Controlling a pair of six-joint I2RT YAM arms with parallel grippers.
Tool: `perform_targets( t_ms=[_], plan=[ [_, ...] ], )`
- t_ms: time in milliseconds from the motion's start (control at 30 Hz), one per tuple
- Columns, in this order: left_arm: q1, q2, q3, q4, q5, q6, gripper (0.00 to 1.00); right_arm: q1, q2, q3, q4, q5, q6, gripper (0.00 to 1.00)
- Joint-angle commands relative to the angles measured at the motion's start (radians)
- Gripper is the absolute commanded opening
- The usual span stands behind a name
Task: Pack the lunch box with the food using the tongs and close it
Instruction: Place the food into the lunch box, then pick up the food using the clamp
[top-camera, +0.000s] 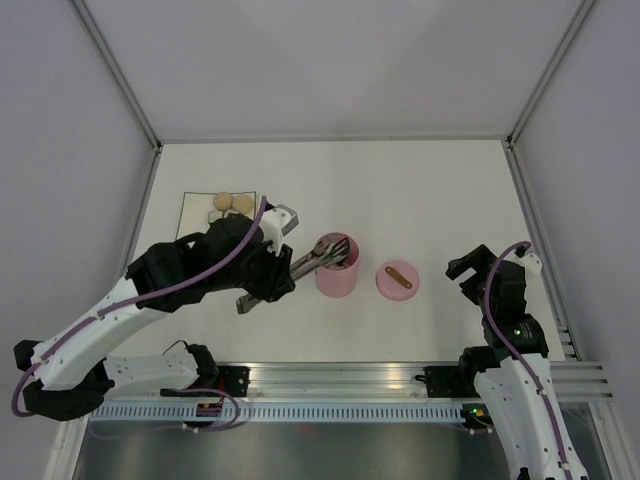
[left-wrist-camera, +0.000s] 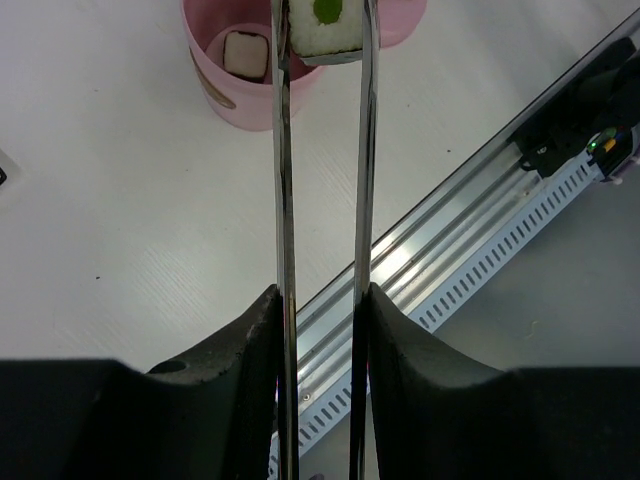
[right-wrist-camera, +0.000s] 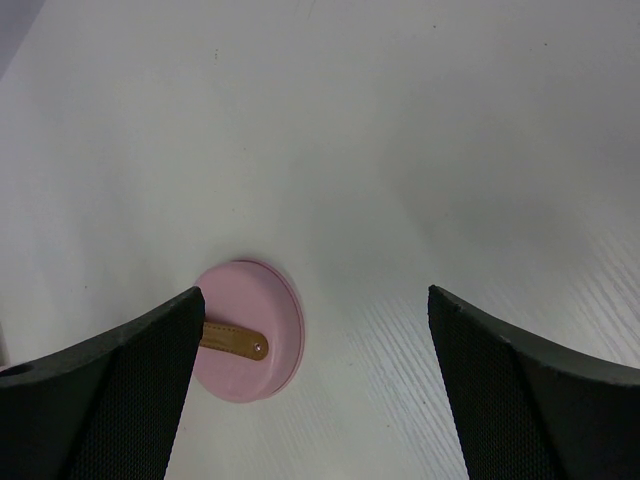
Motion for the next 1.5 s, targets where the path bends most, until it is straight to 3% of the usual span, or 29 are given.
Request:
perform_targets(
  t_ms=[0, 267, 833, 933, 1067, 1233, 1333, 1467],
  plan=[
    [-0.036, 0.018, -0.015, 0.015, -0.054, -0.037, 0.34, 0.002, -0.004, 0.009, -0.012, -0.008, 0.010, 0.98],
    [-0.041, 0.122, 0.008, 0.028, -0.179, -0.005, 0.34, 0.003, -0.020, 0.013, -0.032, -0.005, 0.002, 0.98],
    [-0.041, 0.188, -0.001, 0.101, -0.121, 0.000, 0.37, 0.002, -0.014, -0.011, -0.009, 0.006, -0.013, 0.98],
    [-0.041, 0.187, 0.004, 0.103, -0.122, 0.000, 0.40, 0.002, -0.016, -0.015, -0.007, 0.006, -0.015, 0.98],
    [-0.041, 0.173, 0.013, 0.103, -0.139, -0.002, 0.52, 0.002, -0.017, -0.014, -0.006, 0.003, -0.019, 0.98],
    [-0.041, 0.174, 0.016, 0.101, -0.136, -0.006, 0.54, 0.003, -0.013, -0.015, -0.002, 0.002, -0.021, 0.98],
    [-0.041, 0.168, 0.019, 0.095, -0.162, -0.020, 0.54, 0.003, -0.016, -0.015, -0.002, 0.000, -0.022, 0.98],
    [-0.036, 0.144, 0.063, 0.066, -0.304, -0.060, 0.53, 0.003, -0.019, -0.018, -0.001, -0.003, -0.024, 0.98]
  ],
)
